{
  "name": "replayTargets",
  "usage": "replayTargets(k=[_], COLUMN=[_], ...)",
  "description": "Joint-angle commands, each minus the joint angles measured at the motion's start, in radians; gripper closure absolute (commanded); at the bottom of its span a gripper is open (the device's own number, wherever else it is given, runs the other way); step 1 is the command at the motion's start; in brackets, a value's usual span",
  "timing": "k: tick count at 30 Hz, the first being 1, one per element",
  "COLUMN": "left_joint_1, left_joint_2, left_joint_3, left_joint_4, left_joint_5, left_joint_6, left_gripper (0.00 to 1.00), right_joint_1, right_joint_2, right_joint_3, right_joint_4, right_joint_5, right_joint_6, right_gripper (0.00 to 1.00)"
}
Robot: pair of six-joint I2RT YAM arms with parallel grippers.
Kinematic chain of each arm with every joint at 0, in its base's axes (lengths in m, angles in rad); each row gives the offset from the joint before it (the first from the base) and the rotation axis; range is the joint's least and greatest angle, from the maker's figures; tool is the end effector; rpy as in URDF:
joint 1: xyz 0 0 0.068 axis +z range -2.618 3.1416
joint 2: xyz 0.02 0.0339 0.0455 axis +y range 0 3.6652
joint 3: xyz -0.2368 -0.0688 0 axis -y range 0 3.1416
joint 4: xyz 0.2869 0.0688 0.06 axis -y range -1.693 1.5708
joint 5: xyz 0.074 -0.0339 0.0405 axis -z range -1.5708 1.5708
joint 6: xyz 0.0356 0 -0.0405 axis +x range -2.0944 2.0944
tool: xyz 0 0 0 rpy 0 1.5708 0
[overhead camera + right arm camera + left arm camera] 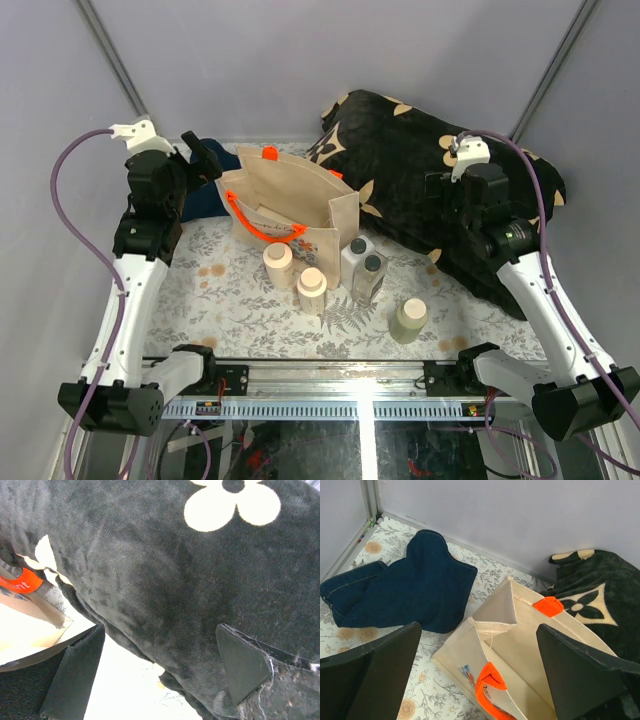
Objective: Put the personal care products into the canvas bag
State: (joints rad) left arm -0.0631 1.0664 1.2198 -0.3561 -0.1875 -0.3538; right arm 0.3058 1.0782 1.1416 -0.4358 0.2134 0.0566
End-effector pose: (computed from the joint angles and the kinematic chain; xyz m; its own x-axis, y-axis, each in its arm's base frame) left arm 0.2865 -0.0115 0.4020 -0.1468 -0.3318 -0.9319 -0.1824 0.9350 -0.3042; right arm 0.2806 0.0807 0.3606 -0.3524 -0.0533 -0.9343 -0.0863 0.9960 -0.0242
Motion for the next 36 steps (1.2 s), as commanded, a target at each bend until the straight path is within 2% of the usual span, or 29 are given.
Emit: replayTargets(k=[1, 4, 7, 10, 18, 24, 26, 27, 28, 29, 31, 33, 36], left_joint_1=[0.001, -0.002, -0.019, -0.041, -0.067, -0.081, -0.083, -0.085, -0.084, -0.084, -0.084, -0.084, -0.085], left_joint_2=[0.0, 0.049, 0.165, 0.273, 0.469, 0.524, 0.533, 0.533, 0.534, 0.532, 0.531, 0.53, 0.523], left_joint_3=[0.013, 0.051, 0.15, 0.231, 0.361, 0.355, 0.347, 0.343, 0.339, 0.337, 0.343, 0.353, 0.356], left_joint_4=[0.068, 0.041, -0.065, -0.134, -0.249, -0.275, -0.28, -0.279, -0.282, -0.286, -0.301, -0.321, -0.341], left_joint_5=[0.087, 0.192, 0.227, 0.18, 0.184, 0.116, 0.098, 0.088, 0.079, 0.071, 0.049, 0.03, 0.006], left_joint_6=[0.057, 0.142, 0.233, 0.3, 0.379, 0.363, 0.361, 0.36, 0.359, 0.36, 0.362, 0.366, 0.371], left_gripper=[0.0, 0.0, 0.0, 0.0, 0.0, 0.01, 0.13, 0.24, 0.42, 0.55, 0.74, 0.88, 0.95], right_joint_1=[0.001, 0.001, 0.002, 0.002, 0.003, 0.003, 0.003, 0.002, 0.002, 0.002, 0.002, 0.002, 0.002], right_joint_2=[-0.008, 0.025, 0.084, 0.116, 0.112, 0.114, 0.113, 0.113, 0.114, 0.114, 0.117, 0.119, 0.121], right_joint_3=[0.059, 0.105, 0.173, 0.215, 0.285, 0.295, 0.285, 0.28, 0.28, 0.279, 0.275, 0.273, 0.272], right_joint_4=[-0.057, -0.133, -0.235, -0.292, -0.388, -0.449, -0.459, -0.465, -0.471, -0.477, -0.491, -0.506, -0.53], right_joint_5=[-0.044, -0.087, -0.145, -0.176, -0.178, -0.179, -0.186, -0.189, -0.192, -0.198, -0.214, -0.246, -0.304], right_joint_6=[0.026, 0.047, 0.064, 0.083, 0.125, 0.139, 0.14, 0.142, 0.143, 0.142, 0.143, 0.142, 0.141], right_gripper=[0.0, 0.0, 0.07, 0.11, 0.11, 0.13, 0.14, 0.15, 0.17, 0.2, 0.25, 0.3, 0.35])
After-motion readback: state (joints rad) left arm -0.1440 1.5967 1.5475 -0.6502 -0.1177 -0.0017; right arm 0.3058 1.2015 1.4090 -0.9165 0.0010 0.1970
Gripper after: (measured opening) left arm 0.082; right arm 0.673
